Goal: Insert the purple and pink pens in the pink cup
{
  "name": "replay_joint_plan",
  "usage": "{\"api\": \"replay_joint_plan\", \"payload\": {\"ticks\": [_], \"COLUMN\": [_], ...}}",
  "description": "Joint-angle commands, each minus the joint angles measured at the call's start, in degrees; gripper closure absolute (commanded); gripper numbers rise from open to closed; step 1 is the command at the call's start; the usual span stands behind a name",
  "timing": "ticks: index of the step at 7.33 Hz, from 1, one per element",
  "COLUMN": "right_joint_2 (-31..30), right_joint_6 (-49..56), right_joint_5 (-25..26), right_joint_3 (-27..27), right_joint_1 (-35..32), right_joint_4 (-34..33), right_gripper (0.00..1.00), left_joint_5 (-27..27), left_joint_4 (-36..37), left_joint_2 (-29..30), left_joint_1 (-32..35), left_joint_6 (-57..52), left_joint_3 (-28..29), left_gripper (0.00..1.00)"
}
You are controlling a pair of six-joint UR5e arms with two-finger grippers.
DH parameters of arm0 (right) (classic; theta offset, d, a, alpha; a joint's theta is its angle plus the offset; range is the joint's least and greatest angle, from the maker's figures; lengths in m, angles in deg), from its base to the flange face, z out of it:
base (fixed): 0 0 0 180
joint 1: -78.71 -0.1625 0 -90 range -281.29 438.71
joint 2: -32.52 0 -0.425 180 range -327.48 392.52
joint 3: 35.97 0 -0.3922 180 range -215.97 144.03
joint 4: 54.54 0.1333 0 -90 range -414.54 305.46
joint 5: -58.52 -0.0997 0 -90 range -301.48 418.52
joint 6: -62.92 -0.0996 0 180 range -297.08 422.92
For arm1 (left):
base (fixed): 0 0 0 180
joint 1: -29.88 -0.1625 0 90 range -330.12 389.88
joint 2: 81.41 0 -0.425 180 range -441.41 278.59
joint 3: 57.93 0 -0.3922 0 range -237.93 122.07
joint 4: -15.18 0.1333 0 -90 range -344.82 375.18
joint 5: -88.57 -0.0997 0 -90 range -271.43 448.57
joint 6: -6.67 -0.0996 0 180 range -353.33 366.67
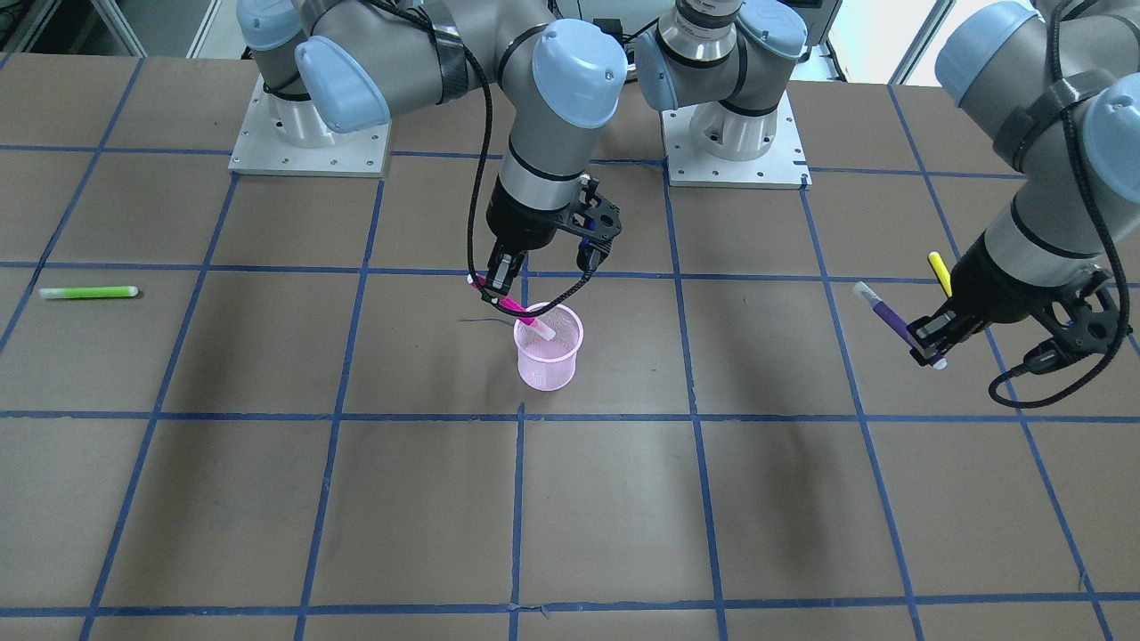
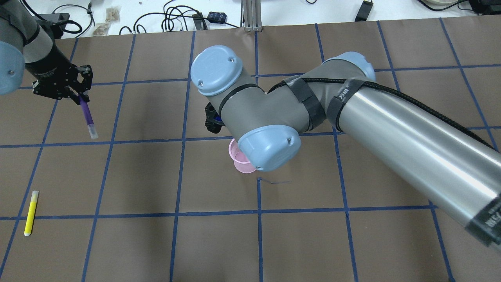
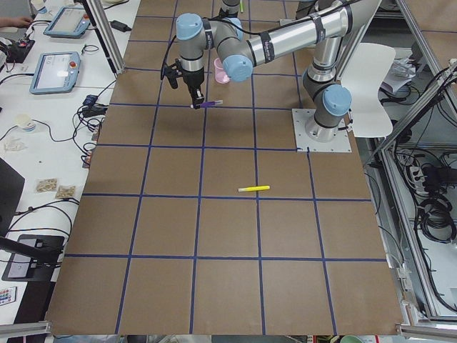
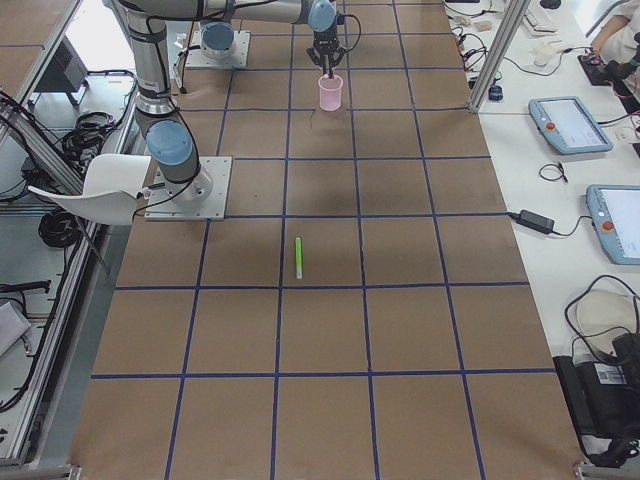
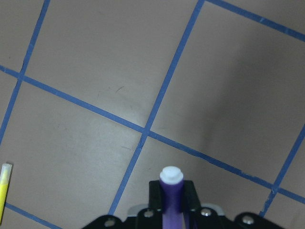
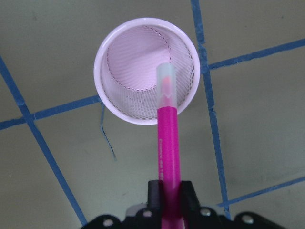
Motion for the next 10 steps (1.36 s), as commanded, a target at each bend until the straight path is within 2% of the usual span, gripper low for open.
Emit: {"api": "replay_joint_plan", "payload": {"ticks": [1, 2, 3, 5, 6, 7, 8, 10], "right_joint_2": [3.18, 3.36, 2.75, -1.09, -4.60, -9.07, -12.95, -18.06], "right_joint_6": [0.10, -0.16, -0.08, -0.17, -0.08, -2.43, -4.37, -8.74], "right_joint_5": [-0.19, -0.45, -0.54, -0.80, -2.98, -8.83, -12.45, -17.48], "right_joint_3": [0.46, 0.46, 0.72, 0.64, 0.46, 0.72, 0.38, -0.07], "right_joint_1": [-0.70, -0.70, -0.27, 2.01, 5.85, 11.46, 17.52, 25.46], "right_joint_4": [-0.58, -0.58, -0.41, -0.40, -0.23, -0.40, 0.55, 6.68], "right_gripper": [0.85, 0.36, 0.00, 0.00, 0.00, 0.00, 0.00, 0.00], "left_joint_5": [0.04, 0.12, 0.12, -0.48, -0.49, -0.40, -0.66, -6.09], "left_joint_4": [0.04, 0.04, 0.13, 4.67, 5.22, 5.92, 7.32, 15.21], "left_joint_2": [-0.01, 0.08, 0.08, -0.10, -0.80, -2.19, -2.64, -0.99], "left_joint_1": [0.00, 0.09, 0.44, 3.67, 7.17, 12.08, 17.44, 28.42], "left_joint_6": [-0.01, 0.25, 0.16, 0.16, 4.16, 8.03, 11.55, 23.30], "left_joint_3": [-0.02, -0.02, -0.02, -0.02, -0.02, -0.02, -0.20, -1.77], "left_gripper": [1.00, 1.00, 1.00, 1.00, 1.00, 1.00, 1.00, 1.00]}}
